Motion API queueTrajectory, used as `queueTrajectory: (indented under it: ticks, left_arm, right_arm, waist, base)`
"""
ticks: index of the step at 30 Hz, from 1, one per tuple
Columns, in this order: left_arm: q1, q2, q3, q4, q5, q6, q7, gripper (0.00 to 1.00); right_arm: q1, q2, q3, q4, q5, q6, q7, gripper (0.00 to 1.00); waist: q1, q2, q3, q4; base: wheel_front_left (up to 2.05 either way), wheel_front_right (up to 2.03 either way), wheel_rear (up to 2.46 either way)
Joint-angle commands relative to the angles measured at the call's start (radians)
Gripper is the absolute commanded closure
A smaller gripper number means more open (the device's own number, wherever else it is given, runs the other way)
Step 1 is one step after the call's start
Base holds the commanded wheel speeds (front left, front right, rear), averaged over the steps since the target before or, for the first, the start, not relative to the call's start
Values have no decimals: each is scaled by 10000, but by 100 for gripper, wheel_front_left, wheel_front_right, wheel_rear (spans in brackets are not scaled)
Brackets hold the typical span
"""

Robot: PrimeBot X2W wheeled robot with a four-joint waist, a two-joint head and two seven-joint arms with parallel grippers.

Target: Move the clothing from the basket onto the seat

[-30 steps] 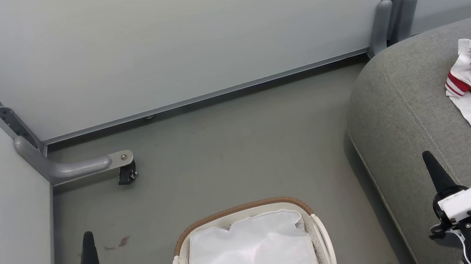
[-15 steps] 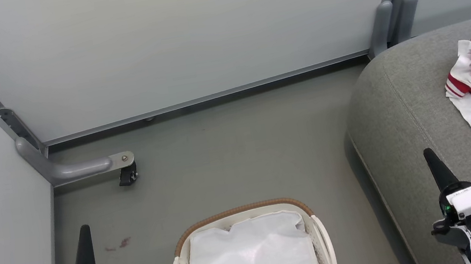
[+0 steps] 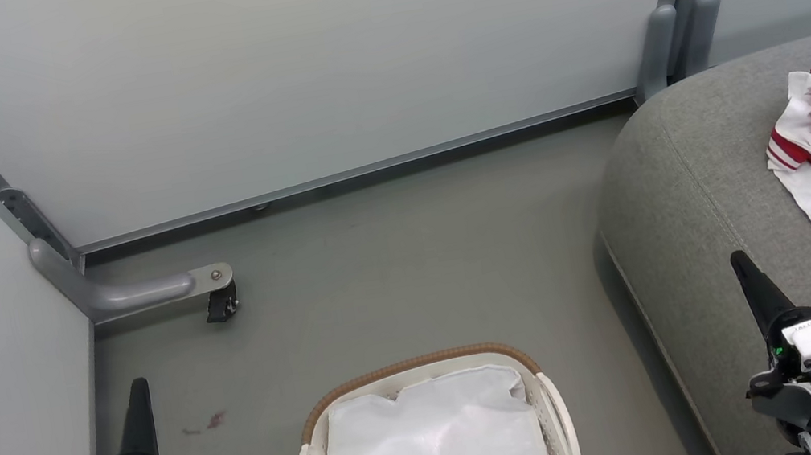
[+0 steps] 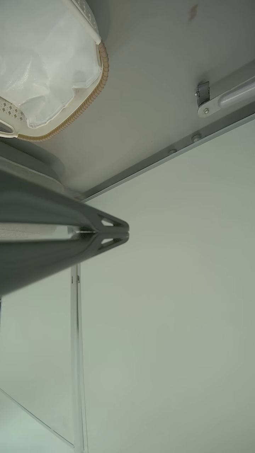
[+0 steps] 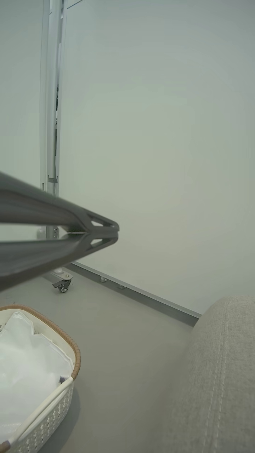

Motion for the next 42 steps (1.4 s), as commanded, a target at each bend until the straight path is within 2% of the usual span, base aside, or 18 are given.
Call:
queueTrajectory:
  ticks: [1,25,42]
  left_arm:
    - [-242,60,43,-88,-213,-66,59,100]
    - [-314,71,268,-354,-1758,-200,524,100]
    - [-292,71,259,-337,-1725,-191,520,100]
  right_arm:
    - [58,-62,-54,-92,230,-8,64,100]
    - [115,-76,-200,-294,2023,-9,517,100]
    - [114,-76,-194,-285,1980,-9,513,100]
  waist:
    - [0,0,-5,1]
    - [0,0,-97,17]
    - [0,0,-97,17]
  base:
    - [0,0,0]
    - [0,0,0]
    - [0,0,0]
